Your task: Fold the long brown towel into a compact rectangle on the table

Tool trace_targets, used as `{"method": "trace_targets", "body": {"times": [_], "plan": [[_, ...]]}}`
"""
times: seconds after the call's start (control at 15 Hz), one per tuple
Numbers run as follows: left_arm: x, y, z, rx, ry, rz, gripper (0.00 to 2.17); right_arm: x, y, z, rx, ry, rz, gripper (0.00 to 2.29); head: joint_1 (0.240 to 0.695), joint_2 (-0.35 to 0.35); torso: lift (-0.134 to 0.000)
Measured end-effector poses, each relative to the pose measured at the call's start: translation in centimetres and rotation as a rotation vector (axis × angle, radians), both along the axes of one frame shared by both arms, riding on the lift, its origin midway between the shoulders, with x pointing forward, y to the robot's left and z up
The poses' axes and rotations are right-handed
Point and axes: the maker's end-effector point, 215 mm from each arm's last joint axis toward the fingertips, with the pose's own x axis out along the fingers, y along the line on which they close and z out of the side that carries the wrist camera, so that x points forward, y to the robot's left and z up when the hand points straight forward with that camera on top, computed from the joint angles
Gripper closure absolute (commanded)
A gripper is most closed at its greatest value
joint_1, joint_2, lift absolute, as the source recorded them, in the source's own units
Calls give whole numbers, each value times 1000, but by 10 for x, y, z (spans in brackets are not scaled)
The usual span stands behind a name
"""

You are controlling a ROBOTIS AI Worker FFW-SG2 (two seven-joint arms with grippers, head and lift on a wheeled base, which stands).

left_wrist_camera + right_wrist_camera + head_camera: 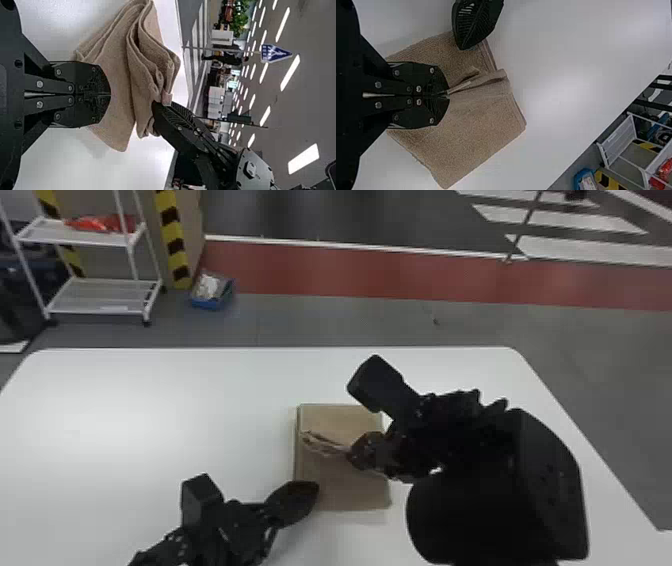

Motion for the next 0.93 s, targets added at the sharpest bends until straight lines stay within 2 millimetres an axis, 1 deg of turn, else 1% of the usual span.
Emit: {"method": "trace_targets", "body": {"times": [0.33, 0.67, 0.93], "plan": [[-5, 9, -10, 28, 13, -6, 2074, -1, 2, 5, -1, -16, 17, 1298, 695, -137, -124], [-6, 4, -8, 25, 12, -8, 2074, -9, 3, 9, -32, -47, 59, 1298, 695, -143, -124], [-7, 1, -8, 24, 14, -11, 2074, -17, 3, 3, -78, -55, 89, 1298, 695, -149, -124]]}}
